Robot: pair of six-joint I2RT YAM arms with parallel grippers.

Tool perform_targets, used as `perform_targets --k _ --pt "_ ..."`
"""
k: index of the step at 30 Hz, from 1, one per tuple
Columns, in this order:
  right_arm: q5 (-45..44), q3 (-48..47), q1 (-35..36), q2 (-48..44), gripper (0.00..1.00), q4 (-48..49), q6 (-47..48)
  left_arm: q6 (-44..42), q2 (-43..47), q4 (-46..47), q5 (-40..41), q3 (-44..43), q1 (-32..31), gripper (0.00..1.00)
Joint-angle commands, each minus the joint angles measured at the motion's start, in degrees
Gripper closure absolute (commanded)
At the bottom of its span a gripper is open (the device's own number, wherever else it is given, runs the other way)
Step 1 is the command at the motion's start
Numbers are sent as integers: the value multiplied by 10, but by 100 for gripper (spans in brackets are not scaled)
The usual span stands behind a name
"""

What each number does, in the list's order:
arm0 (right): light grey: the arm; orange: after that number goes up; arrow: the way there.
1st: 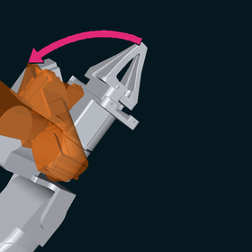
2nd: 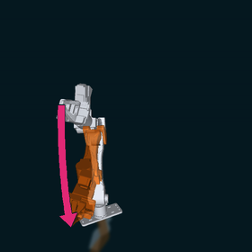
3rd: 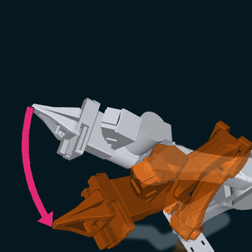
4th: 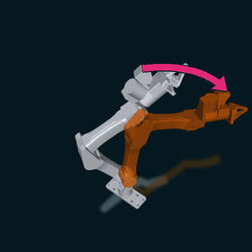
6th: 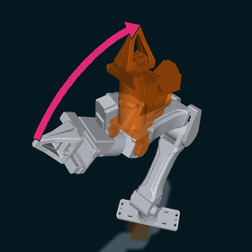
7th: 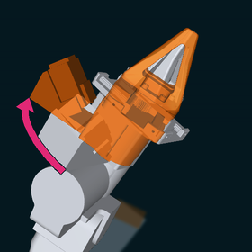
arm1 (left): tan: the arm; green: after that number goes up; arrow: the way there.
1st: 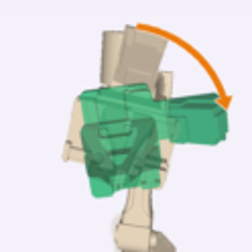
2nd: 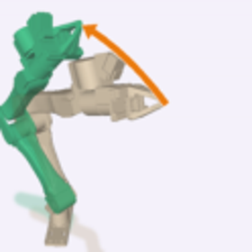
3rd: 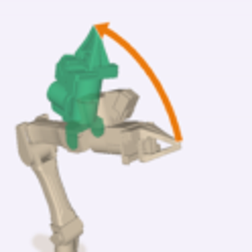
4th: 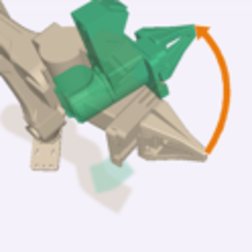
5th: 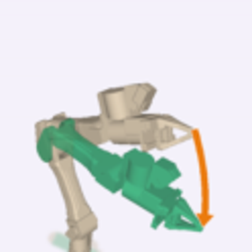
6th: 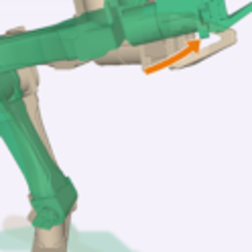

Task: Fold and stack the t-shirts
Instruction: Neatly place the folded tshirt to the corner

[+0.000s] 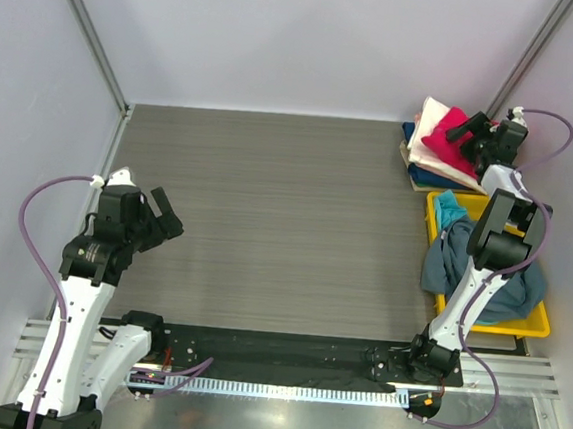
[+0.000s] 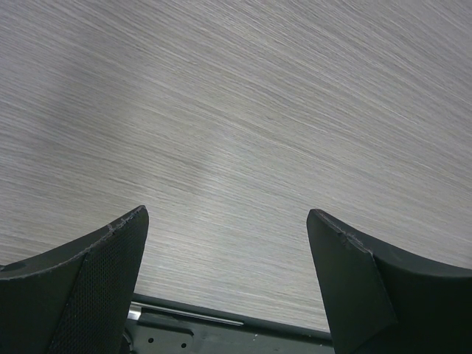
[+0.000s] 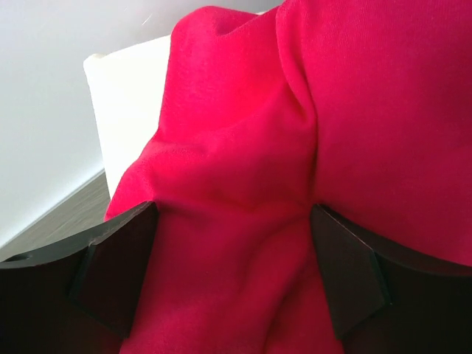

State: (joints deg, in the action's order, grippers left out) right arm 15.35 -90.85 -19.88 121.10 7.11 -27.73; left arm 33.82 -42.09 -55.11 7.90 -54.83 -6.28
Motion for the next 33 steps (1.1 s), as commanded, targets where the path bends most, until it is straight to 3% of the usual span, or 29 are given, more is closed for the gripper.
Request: perform_targets --k 1,5,10,21,26,33 --pt "-3 -8 -8 -23 9 -30 14 -6 6 22 -3 3 3 11" --pt "20 -76 0 -52 9 -67 19 -5 10 23 -1 3 4 11" --pt "-16 -206 24 -61 8 -168 53 -6 13 24 -3 4 9 11" --pt "-174 -476 106 104 10 -314 170 -6 14 24 -4 4 15 11" --pt "-252 -523 123 159 12 -336 216 -6 10 24 -3 4 15 11" --pt "-292 -539 123 206 18 -334 237 -5 10 23 -3 3 15 11"
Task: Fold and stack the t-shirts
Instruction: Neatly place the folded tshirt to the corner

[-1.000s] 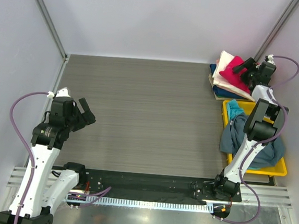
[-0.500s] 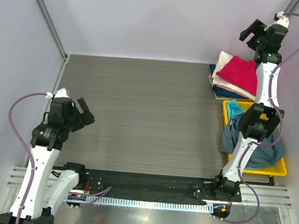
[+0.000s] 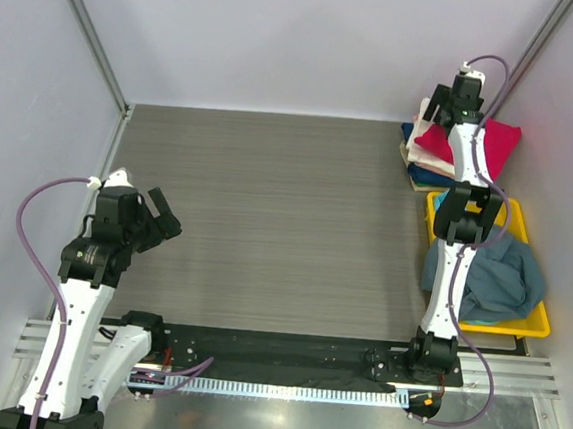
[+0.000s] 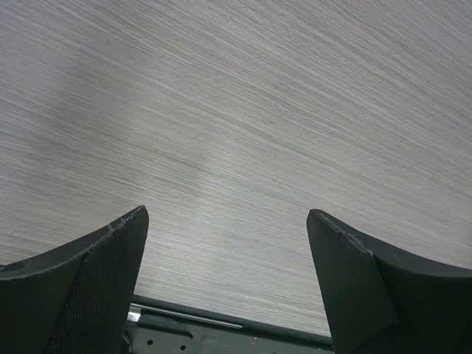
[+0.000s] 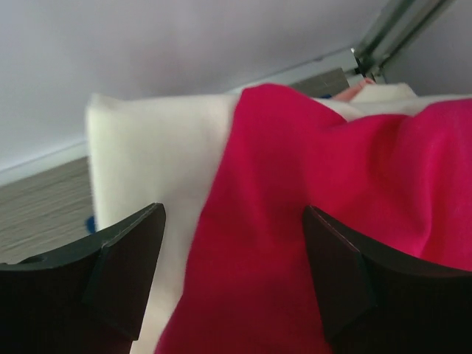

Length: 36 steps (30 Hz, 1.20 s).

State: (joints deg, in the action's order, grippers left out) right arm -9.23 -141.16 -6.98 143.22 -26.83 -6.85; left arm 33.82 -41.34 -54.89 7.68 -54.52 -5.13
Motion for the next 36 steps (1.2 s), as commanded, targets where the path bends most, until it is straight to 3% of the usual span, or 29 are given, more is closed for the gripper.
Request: perform_targets --k 1,9,11,16,19,23,36 --pt "-53 -38 -6 -8 19 6 30 -5 2 21 0 0 4 11" --pt "-79 -21 -9 -10 34 17 42 -5 -1 21 1 0 5 11" --pt "-69 -11 -13 -14 43 27 33 -5 -1 21 1 0 4 11" --pt "-62 -3 -15 -11 49 28 34 -5 -1 21 1 0 4 11" --pt "-55 -7 -15 -4 67 29 35 -5 -1 21 1 0 4 11" --pt "-39 -13 -15 -4 99 34 40 -5 -2 20 1 1 4 11" --pt "46 25 3 -94 99 103 45 -5 -1 21 1 0 8 11"
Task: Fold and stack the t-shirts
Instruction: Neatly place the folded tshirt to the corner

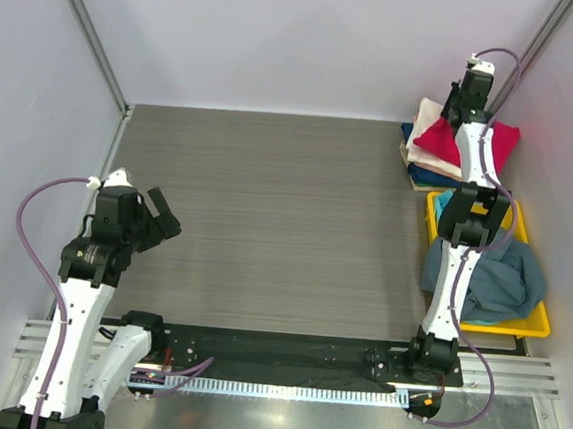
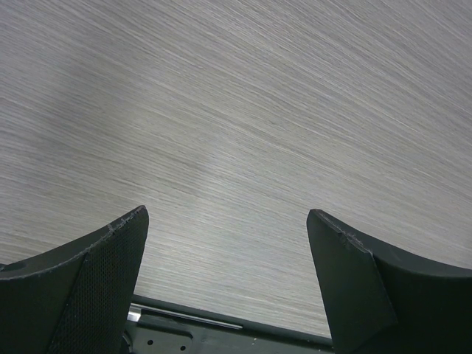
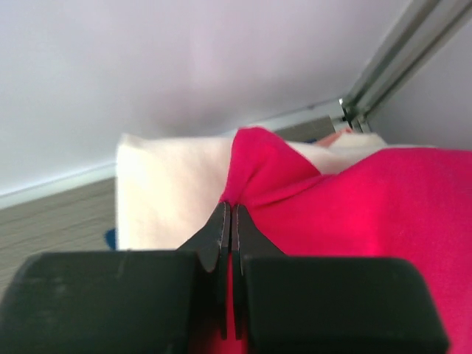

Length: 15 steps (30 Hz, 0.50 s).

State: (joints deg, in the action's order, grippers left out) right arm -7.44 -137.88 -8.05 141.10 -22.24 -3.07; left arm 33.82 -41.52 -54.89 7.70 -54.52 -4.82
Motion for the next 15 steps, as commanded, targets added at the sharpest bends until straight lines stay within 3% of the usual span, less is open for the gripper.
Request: perform_targets --k 1,15 --pt "30 -9 16 -75 99 59 8 -5 1 20 0 0 4 11" --pt "67 -2 23 -26 99 112 -17 -5 1 20 1 0 5 11"
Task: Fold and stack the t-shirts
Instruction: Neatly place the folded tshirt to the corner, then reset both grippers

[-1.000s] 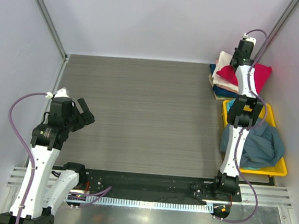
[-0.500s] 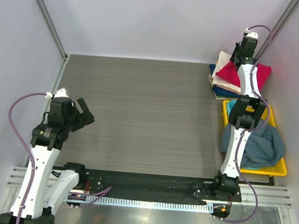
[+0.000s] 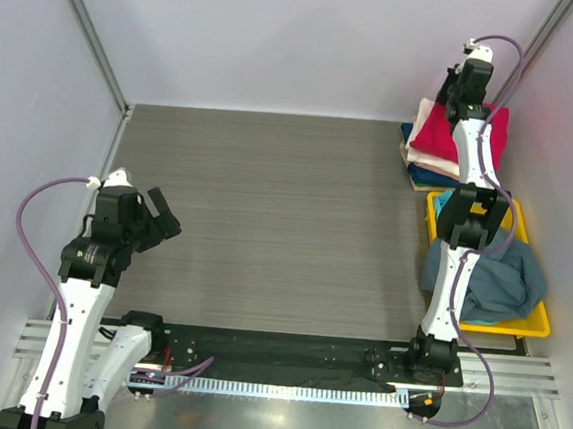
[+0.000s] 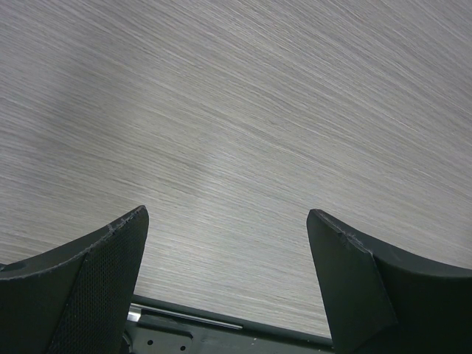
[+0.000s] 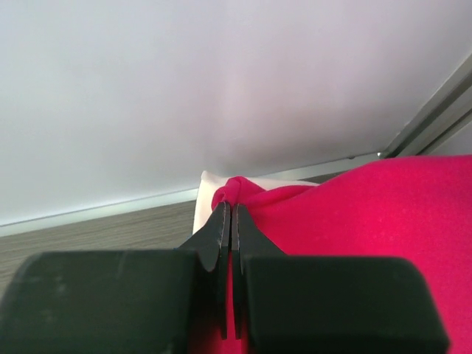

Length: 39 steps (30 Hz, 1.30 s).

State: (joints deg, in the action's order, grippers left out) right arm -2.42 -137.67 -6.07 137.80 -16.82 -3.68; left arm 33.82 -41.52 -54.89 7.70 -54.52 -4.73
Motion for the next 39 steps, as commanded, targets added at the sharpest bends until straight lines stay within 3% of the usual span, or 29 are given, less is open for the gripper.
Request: perform_targets --k 1,2,3,4,6,7,12,17,21,27,34,39 --pt "16 -6 4 17 98 64 -13 -4 1 21 2 0 4 11" --pt "16 -9 4 22 95 64 -14 -4 2 21 1 0 5 11" --pt "17 -14 4 27 84 66 -18 -4 1 21 2 0 5 11" --pt "16 -25 4 37 51 68 -17 -4 1 20 2 0 5 11" --pt "41 -38 4 44 24 75 -16 -4 0 21 1 0 4 11" --pt "50 -47 4 45 21 75 -15 -4 -1 21 1 0 4 11" --pt "68 -25 4 -25 16 115 -31 -4 -1 20 1 -1 4 11" --pt "61 83 4 -126 14 181 -68 -4 4 20 2 0 5 11" --pt "59 150 4 -223 13 174 -107 -4 8 21 2 1 5 11" --pt "106 388 7 -397 13 172 -199 -5 13 22 -1 0 7 11" --pt "140 755 19 -676 13 172 -280 -5 6 22 -1 1 8 11" --pt "175 861 24 -836 13 74 -281 -6 11 24 -4 2 8 11"
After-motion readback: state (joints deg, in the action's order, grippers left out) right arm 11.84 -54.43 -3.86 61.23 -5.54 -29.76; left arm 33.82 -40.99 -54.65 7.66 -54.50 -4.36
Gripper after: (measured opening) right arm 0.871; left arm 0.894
